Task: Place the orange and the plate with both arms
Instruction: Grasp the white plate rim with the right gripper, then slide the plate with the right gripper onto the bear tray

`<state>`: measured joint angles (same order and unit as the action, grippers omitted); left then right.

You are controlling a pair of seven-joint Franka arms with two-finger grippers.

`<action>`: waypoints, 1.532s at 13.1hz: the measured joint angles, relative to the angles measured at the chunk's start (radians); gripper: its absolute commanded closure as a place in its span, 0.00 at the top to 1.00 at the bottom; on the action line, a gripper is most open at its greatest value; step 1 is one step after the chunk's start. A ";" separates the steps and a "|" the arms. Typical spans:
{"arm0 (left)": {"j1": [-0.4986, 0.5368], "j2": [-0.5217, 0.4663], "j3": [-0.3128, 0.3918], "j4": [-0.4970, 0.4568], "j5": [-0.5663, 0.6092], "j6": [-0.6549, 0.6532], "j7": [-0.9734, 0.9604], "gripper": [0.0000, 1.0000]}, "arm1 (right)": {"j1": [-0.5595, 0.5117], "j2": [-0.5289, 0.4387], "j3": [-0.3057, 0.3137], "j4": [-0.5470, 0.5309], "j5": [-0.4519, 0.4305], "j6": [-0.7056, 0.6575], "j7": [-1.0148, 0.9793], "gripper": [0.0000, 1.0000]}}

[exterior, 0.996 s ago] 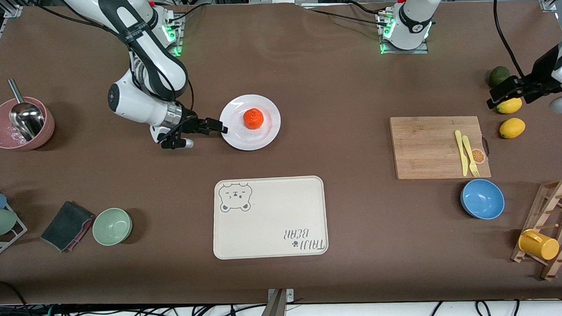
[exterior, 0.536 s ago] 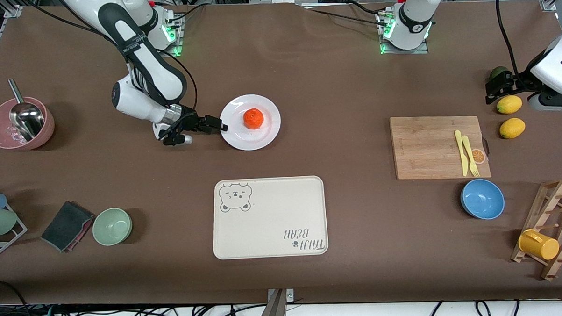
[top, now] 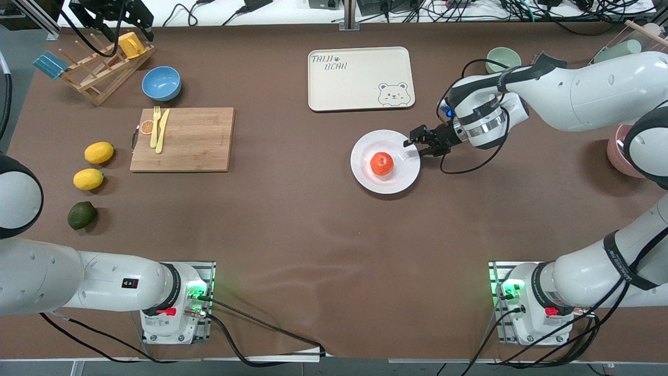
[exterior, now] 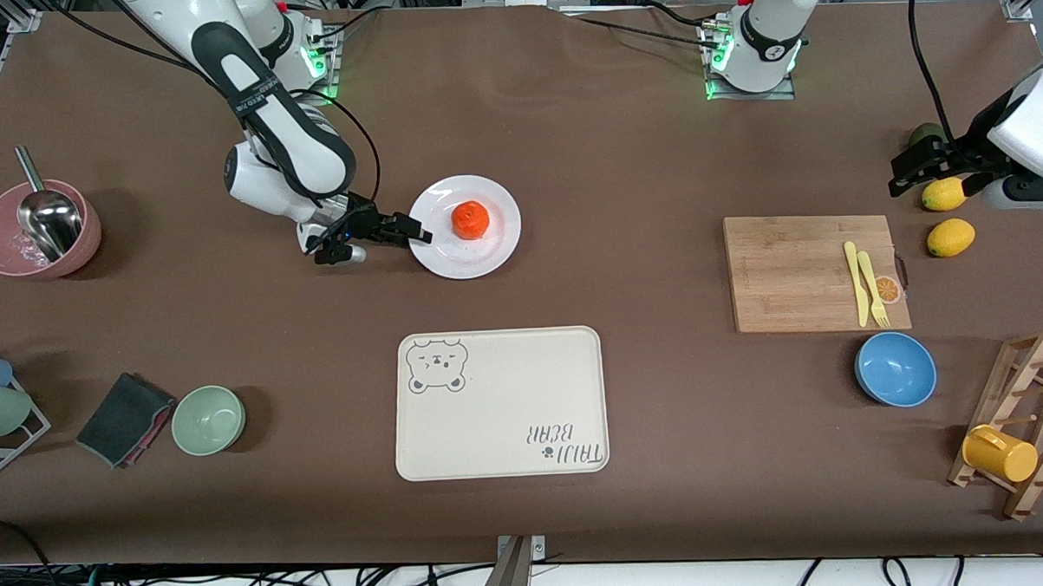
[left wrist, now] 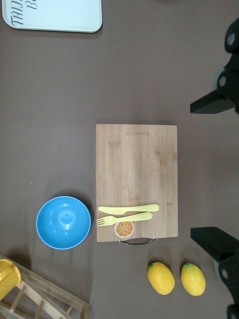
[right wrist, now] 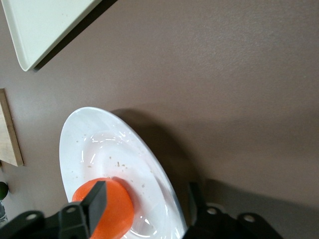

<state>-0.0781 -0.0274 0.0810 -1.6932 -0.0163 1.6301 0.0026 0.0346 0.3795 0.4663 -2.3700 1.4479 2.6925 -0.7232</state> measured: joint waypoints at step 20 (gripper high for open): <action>0.007 0.009 -0.001 0.018 0.013 -0.001 -0.001 1.00 | -0.002 -0.007 -0.016 0.095 0.146 0.009 -0.272 0.00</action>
<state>-0.0714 -0.0183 0.0805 -1.6751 -0.0034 1.6296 0.0020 0.0321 0.3728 0.4507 -2.2748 1.5944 2.7014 -0.9951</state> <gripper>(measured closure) 0.000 0.916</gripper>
